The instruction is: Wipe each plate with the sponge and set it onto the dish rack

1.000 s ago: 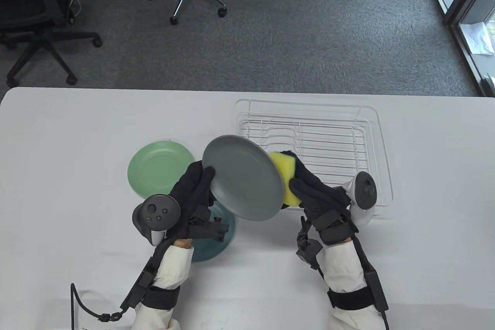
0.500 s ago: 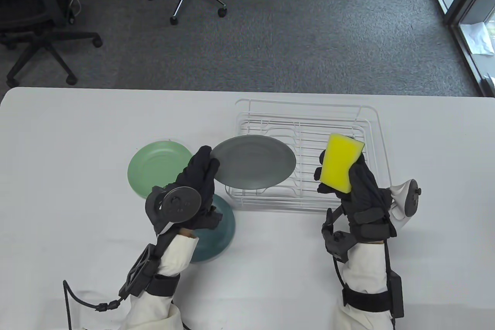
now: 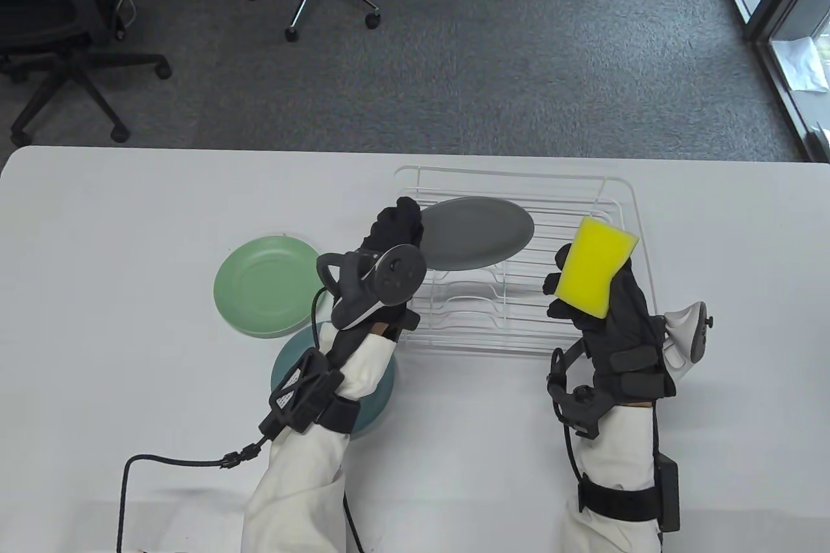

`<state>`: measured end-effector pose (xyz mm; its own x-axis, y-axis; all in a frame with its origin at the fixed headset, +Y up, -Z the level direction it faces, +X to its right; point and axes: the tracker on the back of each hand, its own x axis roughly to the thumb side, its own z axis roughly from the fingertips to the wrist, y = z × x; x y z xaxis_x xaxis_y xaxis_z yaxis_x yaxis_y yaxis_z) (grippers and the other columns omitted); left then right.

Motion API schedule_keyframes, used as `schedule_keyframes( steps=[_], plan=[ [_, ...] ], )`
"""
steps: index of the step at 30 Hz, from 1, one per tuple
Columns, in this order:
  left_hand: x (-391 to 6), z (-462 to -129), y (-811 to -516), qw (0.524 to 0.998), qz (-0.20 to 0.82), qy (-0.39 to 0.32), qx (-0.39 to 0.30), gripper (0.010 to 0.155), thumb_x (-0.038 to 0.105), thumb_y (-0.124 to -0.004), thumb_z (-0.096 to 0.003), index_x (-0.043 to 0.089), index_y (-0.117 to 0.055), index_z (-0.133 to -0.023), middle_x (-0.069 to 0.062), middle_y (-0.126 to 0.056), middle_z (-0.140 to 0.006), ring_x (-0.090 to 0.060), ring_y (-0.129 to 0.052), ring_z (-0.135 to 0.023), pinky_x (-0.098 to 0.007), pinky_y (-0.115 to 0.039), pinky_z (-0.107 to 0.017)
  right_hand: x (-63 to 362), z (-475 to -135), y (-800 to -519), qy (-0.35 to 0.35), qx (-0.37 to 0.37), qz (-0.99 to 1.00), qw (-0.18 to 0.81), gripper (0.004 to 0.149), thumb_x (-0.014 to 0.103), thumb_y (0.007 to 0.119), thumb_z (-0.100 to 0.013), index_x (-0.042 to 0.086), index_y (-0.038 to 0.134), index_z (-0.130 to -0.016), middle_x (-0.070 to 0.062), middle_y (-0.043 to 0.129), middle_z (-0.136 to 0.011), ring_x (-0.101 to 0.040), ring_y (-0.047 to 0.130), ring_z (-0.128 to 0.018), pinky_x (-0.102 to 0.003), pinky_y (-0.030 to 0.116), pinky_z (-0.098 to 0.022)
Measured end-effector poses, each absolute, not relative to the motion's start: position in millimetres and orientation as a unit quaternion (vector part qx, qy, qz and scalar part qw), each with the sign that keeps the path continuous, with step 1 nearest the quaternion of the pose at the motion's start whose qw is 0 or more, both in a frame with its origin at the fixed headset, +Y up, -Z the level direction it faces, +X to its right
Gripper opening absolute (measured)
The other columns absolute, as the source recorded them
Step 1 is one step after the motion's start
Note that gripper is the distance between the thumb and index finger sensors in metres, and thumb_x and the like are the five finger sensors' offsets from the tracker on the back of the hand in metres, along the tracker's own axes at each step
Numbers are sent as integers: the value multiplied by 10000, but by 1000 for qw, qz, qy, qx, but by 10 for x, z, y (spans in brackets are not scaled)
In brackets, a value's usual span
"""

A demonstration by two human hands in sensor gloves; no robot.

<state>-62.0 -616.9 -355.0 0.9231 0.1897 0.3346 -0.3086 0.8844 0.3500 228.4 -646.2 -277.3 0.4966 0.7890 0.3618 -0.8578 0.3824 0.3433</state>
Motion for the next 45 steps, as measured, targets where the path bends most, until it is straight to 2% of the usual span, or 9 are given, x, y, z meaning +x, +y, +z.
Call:
schedule_keyframes(
  steps=[7,18,24,30,33,36,40,45],
  plan=[
    [-406,-3715,-6394,971,74,-143,175,405,220,-714,-587,105,-692,-974,-182,-906,-851,-309,-1082,-659,-362,-1014,-418,2275,-2771,-6448,-65,254,483,836,640,411,516,-708,101,257,-1204,-310,574,-1079,-430,737,-833,-410,771,-588],
    [-309,-3844,-6628,982,41,-138,122,411,211,-741,-550,144,-733,-956,-148,-946,-848,-311,-1100,-665,-368,-1020,-420,2202,-2783,-6442,-50,261,484,834,636,413,513,-709,107,259,-1205,-310,571,-1083,-432,735,-837,-414,769,-592],
    [-276,-3877,-6646,987,45,-133,79,423,203,-742,-550,156,-725,-971,-140,-940,-878,-322,-1084,-707,-374,-1005,-457,2124,-2799,-6453,-37,263,490,830,636,414,511,-710,105,259,-1206,-310,570,-1084,-432,734,-838,-415,767,-593],
    [-298,-3892,-6660,986,108,-119,37,445,197,-726,-570,125,-717,-1008,-174,-918,-925,-369,-1034,-766,-414,-960,-503,2108,-2806,-6464,-34,262,494,828,637,413,510,-710,102,260,-1206,-313,572,-1082,-435,735,-836,-415,768,-592],
    [-380,-3846,-6632,988,94,-120,27,500,249,-712,-580,101,-690,-1058,-211,-886,-948,-403,-995,-778,-451,-916,-514,2110,-2804,-6463,-35,260,494,829,637,413,511,-710,101,261,-1206,-313,572,-1081,-435,736,-836,-416,768,-591],
    [-538,-3739,-6542,987,85,-120,66,514,276,-712,-579,90,-695,-1058,-207,-881,-950,-394,-989,-781,-452,-908,-515,2109,-2804,-6465,-36,258,495,829,636,412,512,-709,101,262,-1205,-315,574,-1080,-435,736,-835,-417,769,-590],
    [-868,-3504,-6411,984,106,-119,80,529,296,-725,-575,78,-703,-1056,-210,-892,-937,-393,-997,-761,-449,-912,-499,2102,-2814,-6474,-35,256,501,826,637,411,514,-709,102,262,-1205,-316,571,-1082,-438,734,-837,-417,767,-593],
    [-1316,-3247,-6394,986,109,-103,68,562,338,-743,-569,53,-720,-1053,-211,-918,-908,-379,-1021,-717,-432,-924,-467,2065,-2823,-6486,-28,255,506,824,637,410,514,-709,100,262,-1205,-316,569,-1083,-439,733,-838,-420,765,-595]
  ],
)
